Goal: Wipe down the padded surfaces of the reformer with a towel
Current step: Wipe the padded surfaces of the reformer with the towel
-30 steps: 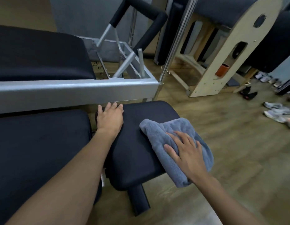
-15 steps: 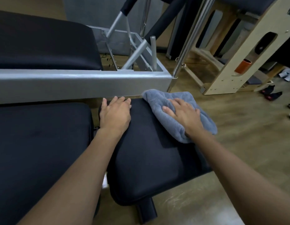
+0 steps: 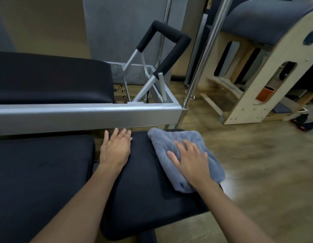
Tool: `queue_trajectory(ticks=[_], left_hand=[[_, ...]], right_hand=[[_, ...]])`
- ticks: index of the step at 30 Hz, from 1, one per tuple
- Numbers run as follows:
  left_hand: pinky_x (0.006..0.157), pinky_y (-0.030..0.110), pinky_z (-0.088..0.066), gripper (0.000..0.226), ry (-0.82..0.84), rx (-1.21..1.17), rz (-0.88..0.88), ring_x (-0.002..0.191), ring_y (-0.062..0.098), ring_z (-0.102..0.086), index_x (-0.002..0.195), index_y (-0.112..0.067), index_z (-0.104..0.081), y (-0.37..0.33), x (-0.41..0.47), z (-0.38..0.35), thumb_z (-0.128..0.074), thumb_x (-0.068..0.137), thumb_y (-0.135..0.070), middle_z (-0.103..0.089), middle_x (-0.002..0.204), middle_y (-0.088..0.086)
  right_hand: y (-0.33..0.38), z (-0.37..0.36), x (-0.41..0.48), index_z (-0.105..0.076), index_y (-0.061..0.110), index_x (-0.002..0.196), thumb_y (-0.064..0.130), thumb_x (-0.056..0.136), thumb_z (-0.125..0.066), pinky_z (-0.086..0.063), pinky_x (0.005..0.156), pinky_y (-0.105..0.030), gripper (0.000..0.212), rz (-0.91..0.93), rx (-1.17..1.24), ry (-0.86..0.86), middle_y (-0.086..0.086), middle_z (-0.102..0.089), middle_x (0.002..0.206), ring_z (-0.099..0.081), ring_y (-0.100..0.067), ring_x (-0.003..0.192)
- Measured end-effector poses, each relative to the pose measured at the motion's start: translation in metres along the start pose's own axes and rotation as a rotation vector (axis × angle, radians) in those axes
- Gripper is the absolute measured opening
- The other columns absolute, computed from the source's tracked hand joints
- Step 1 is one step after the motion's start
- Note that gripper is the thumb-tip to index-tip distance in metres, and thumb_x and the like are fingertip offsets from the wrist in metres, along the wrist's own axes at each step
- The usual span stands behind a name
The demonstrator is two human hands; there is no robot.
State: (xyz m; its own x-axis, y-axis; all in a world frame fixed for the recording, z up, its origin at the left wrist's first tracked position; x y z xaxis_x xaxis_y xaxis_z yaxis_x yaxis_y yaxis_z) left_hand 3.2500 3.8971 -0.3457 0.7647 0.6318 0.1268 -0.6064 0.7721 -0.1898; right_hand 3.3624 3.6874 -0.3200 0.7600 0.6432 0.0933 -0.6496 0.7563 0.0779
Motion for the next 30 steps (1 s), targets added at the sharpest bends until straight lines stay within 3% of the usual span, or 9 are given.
queue_trajectory(ticks=[3,9,11,13,15,19,23,30], left_hand=[[0.119,0.045,-0.014,0.048,-0.008,-0.03,0.069,0.144,0.025,-0.026,0.146,-0.021,-0.038,0.0,-0.007,0.006,-0.022,0.103,-0.035,-0.038,0.153,0.003],[0.116,0.041,-0.022,0.041,-0.023,-0.21,0.095,0.136,0.025,-0.038,0.137,-0.019,-0.052,0.006,0.0,0.015,-0.032,0.102,-0.028,-0.052,0.141,0.004],[0.103,0.04,-0.034,0.037,-0.028,-0.309,0.163,0.117,0.029,-0.053,0.116,-0.016,-0.065,0.008,0.004,0.022,-0.033,0.102,-0.028,-0.064,0.122,0.01],[0.089,0.04,-0.042,0.044,0.0,-0.374,0.235,0.103,0.034,-0.058,0.098,-0.013,-0.066,0.012,0.01,0.026,-0.028,0.102,-0.035,-0.067,0.11,0.015],[0.091,0.041,-0.044,0.056,0.017,-0.437,0.292,0.108,0.037,-0.057,0.109,-0.009,-0.066,0.018,0.015,0.029,-0.023,0.102,-0.044,-0.066,0.116,0.017],[0.098,0.038,-0.037,0.059,-0.005,-0.599,0.361,0.123,0.033,-0.051,0.125,-0.016,-0.06,0.031,0.021,0.032,-0.02,0.1,-0.051,-0.06,0.13,0.01],[0.109,0.04,-0.036,0.053,0.001,-0.988,0.446,0.125,0.022,-0.051,0.134,-0.021,-0.052,0.045,0.018,0.034,-0.031,0.098,-0.054,-0.054,0.138,0.003],[0.09,0.028,-0.04,0.053,-0.15,-0.979,0.586,0.117,0.026,-0.055,0.139,-0.022,-0.044,0.033,-0.01,0.039,-0.06,0.089,-0.031,-0.06,0.127,0.009]], right_hand=[[-0.013,0.005,-0.061,-0.04,0.041,0.144,0.071,0.089,-0.017,-0.035,0.103,-0.055,0.067,0.016,-0.001,0.014,0.008,-0.043,0.15,-0.039,-0.018,0.137],[0.02,0.01,-0.1,-0.06,0.038,0.131,0.064,0.09,-0.033,-0.046,0.09,-0.062,0.056,0.12,0.01,-0.044,0.009,-0.062,0.134,-0.057,-0.023,0.125],[0.048,0.006,-0.074,-0.047,0.042,0.14,0.069,0.09,-0.02,-0.035,0.1,-0.065,0.063,0.156,0.023,0.013,0.01,-0.05,0.147,-0.044,-0.021,0.138],[0.067,-0.004,-0.034,-0.028,0.045,0.148,0.072,0.088,-0.007,-0.021,0.108,-0.062,0.069,0.17,0.034,0.075,0.012,-0.03,0.159,-0.023,-0.018,0.147],[0.081,-0.012,0.012,-0.024,0.044,0.149,0.07,0.091,-0.013,-0.018,0.109,-0.062,0.064,0.164,0.057,0.07,0.01,-0.025,0.161,-0.019,-0.018,0.148],[0.119,-0.023,0.084,-0.04,0.033,0.142,0.06,0.096,-0.021,-0.02,0.105,-0.069,0.057,0.135,0.101,0.067,-0.001,-0.043,0.148,-0.033,-0.027,0.137],[0.141,-0.026,0.086,-0.039,0.028,0.143,0.06,0.096,-0.015,-0.016,0.105,-0.071,0.061,0.166,0.076,0.067,-0.004,-0.043,0.148,-0.031,-0.031,0.137],[0.161,-0.025,0.009,-0.019,0.031,0.154,0.064,0.082,0.002,-0.008,0.11,-0.067,0.081,0.323,0.126,0.063,-0.001,-0.022,0.163,-0.014,-0.027,0.148]])
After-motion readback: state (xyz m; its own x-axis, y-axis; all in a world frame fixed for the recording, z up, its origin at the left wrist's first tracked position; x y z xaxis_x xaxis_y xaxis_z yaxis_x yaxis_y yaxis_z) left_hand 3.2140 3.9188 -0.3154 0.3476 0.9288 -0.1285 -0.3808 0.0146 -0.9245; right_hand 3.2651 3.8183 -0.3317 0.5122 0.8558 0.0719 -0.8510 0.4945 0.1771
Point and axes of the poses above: each hand's wrist, its own x-axis towards the middle knuckle, its own z-axis out of the back of the hand, y = z × x, the point moved 1 cm from there along x, towards the middle knuckle
